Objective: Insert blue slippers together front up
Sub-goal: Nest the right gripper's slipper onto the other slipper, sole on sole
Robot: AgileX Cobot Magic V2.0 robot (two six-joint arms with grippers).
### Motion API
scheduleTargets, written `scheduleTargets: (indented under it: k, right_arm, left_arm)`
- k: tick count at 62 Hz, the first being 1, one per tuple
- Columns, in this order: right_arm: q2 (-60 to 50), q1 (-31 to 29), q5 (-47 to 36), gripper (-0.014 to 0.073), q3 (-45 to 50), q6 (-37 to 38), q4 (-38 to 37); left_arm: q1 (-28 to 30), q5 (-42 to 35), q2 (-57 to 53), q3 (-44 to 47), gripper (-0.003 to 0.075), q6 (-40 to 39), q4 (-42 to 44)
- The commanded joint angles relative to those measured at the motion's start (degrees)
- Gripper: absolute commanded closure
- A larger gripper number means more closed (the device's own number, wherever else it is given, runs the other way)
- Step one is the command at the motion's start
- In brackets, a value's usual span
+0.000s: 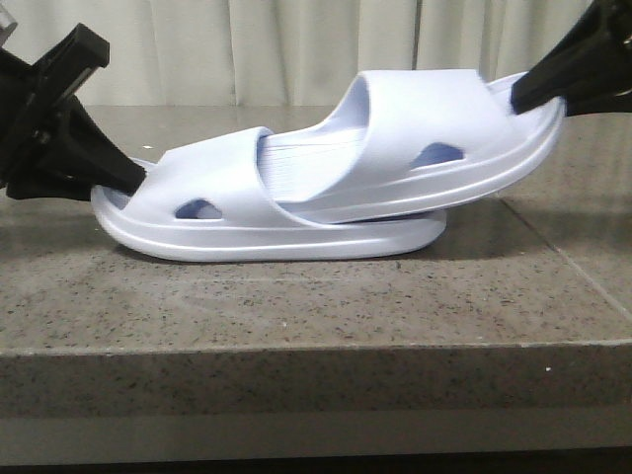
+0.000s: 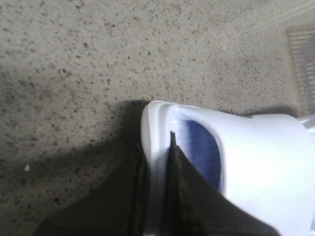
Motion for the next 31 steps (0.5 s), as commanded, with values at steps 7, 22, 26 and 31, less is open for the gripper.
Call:
scheduleTargets:
  k: [7,22,26,31]
  right_arm:
    - [2.92,13.81,-5.91,0.0710,-1.16,-0.80,7.38]
    - [5.70,20.03,-11.90,0.0710,-1.16,-1.85,8.39]
    - [5.38,20.03,-12.63,0.0710,-1.16,-1.90,8.39]
    - [5.04,20.03,-13.41,0.0705,-1.16,-1.97,8.27]
  left_arm:
    - [-0.47,0.84,-1.48,-1.60,0.0741,0.47,-2.46]
    - [-0.47,1.20,-1.48,-1.60,0.0741,0.47,-2.46]
    - [-0.47,1.34,-1.48,-1.60,0.0741,0.47,-2.46]
    - [-0.47,1.34,-1.48,-1.60,0.0741,0.47,-2.46]
